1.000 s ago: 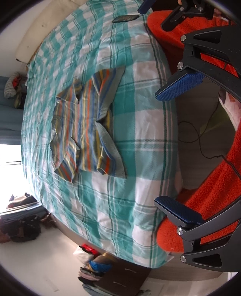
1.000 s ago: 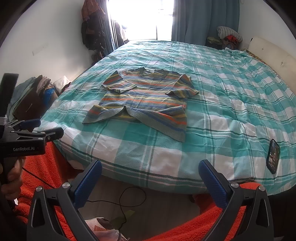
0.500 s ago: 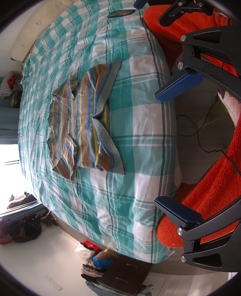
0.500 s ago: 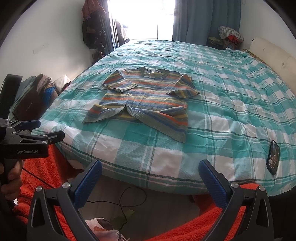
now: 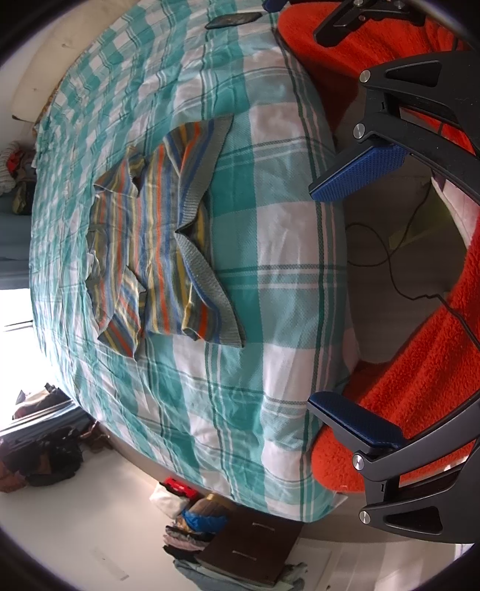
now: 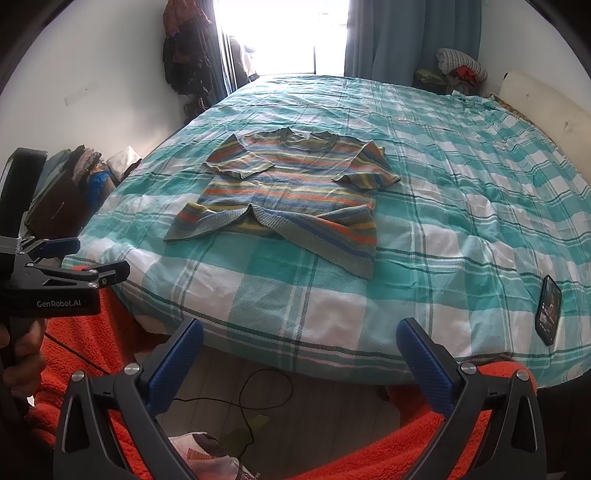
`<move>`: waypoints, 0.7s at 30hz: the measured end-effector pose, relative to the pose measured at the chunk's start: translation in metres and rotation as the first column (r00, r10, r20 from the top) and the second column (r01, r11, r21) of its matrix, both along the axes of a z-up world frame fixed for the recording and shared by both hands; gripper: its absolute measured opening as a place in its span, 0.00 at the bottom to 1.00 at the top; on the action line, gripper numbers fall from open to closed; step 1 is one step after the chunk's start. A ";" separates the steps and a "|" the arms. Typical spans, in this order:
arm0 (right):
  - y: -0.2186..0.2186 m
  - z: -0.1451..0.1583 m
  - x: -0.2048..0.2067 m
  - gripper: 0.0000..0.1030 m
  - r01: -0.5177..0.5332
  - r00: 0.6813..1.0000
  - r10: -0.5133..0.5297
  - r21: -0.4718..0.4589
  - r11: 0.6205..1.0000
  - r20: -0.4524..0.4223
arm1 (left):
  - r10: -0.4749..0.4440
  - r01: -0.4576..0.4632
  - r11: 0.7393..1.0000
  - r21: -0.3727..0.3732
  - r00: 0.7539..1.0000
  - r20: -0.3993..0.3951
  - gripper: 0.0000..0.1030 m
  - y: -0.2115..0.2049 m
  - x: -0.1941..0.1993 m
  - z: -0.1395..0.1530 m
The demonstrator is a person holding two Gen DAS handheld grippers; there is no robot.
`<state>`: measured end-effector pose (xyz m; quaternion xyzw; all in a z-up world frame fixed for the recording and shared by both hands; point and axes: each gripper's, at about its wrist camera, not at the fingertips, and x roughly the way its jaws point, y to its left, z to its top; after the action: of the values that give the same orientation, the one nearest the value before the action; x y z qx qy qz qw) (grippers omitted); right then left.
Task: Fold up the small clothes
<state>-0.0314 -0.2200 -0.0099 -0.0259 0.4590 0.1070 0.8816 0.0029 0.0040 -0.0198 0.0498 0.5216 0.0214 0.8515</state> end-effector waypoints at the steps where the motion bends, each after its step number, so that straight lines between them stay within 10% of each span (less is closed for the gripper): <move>1: 0.000 0.000 0.000 1.00 0.000 1.000 0.000 0.001 1.000 -0.001 | 0.000 0.000 1.000 0.001 1.000 -0.001 0.99 0.000 0.000 0.000; 21: -0.001 -0.002 0.001 1.00 0.003 1.000 -0.003 -0.002 1.000 -0.002 | -0.005 0.006 1.000 0.005 1.000 -0.002 0.99 -0.001 0.000 -0.003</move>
<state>-0.0302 -0.2209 -0.0123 -0.0260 0.4598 0.1054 0.8814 0.0027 0.0025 -0.0230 0.0533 0.5221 0.0203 0.8510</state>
